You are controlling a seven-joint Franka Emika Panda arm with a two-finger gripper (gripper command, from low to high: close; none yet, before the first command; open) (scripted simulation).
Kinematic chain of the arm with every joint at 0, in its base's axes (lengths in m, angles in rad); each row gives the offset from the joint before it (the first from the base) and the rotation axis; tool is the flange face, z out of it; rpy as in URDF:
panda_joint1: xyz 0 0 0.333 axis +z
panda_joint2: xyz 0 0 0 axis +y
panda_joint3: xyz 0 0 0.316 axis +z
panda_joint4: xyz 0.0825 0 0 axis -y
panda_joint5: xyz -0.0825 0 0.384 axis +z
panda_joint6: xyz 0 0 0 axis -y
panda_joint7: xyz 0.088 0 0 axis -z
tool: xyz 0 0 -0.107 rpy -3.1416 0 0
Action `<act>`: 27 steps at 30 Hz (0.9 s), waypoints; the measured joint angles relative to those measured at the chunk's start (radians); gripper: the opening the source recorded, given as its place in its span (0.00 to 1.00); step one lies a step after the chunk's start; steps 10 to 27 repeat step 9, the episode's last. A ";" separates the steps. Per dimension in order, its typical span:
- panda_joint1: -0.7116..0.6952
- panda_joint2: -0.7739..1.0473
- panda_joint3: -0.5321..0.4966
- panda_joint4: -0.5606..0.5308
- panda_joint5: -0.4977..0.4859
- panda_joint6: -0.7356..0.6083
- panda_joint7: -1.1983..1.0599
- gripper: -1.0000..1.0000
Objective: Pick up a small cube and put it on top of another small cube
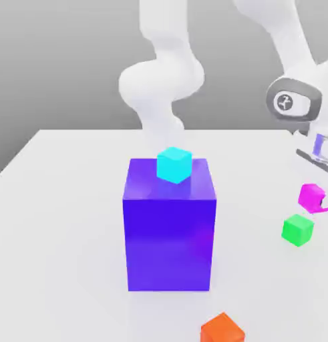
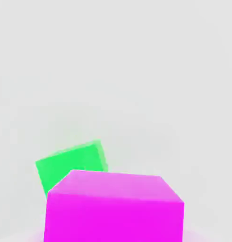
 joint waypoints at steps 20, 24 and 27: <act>0.013 0.175 -0.030 -0.003 -0.083 0.177 0.066 1.00; 0.013 0.175 -0.030 -0.003 -0.083 0.177 0.066 1.00; 0.013 0.175 -0.030 -0.003 -0.083 0.177 0.066 1.00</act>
